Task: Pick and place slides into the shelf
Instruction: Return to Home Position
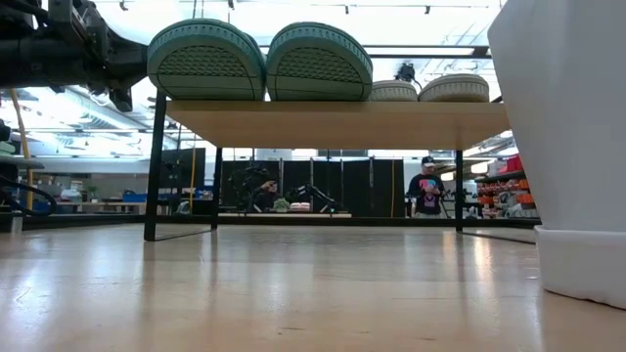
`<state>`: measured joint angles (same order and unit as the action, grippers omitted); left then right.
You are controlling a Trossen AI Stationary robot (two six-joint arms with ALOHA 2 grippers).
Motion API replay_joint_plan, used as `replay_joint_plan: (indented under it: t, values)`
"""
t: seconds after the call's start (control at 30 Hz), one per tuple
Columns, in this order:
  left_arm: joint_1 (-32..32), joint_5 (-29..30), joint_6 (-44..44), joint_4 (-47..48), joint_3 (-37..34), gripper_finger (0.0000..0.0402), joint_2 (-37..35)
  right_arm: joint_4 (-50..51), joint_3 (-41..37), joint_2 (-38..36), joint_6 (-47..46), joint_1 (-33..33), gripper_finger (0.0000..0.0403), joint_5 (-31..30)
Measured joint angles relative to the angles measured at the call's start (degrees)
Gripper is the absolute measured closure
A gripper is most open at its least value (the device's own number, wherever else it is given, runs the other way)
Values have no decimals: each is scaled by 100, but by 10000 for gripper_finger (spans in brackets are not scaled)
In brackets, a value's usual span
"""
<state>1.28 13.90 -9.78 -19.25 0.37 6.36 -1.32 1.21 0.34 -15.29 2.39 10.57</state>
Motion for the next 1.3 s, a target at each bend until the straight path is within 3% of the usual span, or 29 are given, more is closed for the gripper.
replay_joint_plan:
  t: [1.3]
  values:
    - [-1, -1, 0, 0, -1, 365, -1, 0, 0, -2, 0, 0, 391, 2]
